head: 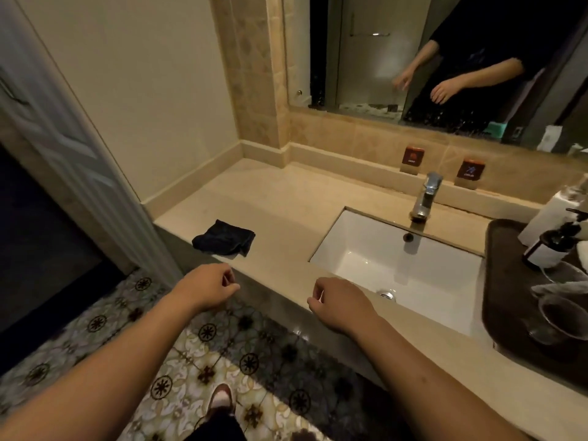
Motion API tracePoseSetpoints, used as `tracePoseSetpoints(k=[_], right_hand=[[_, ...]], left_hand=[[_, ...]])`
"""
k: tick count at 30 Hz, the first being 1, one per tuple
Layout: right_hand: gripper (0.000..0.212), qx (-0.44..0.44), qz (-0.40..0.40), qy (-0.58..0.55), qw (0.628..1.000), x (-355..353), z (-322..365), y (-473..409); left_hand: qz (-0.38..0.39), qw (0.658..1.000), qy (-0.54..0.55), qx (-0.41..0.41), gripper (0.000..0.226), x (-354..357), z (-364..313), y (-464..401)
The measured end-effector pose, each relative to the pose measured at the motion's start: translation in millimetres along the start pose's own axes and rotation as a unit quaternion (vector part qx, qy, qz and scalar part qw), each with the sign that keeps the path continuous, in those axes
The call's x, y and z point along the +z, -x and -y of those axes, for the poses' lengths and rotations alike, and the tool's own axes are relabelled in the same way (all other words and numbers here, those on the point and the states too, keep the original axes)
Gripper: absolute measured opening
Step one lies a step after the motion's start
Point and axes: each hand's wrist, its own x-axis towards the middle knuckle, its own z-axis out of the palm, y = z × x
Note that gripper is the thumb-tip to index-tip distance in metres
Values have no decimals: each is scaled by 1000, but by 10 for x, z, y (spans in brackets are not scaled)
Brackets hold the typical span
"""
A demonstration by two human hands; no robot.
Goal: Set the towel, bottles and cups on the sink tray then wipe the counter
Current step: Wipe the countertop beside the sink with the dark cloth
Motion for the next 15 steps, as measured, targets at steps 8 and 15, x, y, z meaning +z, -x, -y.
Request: tracePoseSetpoints(k=[8,15], right_hand=[[20,-6,38,34,999,502,831,-1333],[22,8,27,30,999,1092,1467,-2616]], left_hand=[[-9,999,31,22,16,-217,950,-1038],[20,997,24,67,28,-198,1854,-2294]])
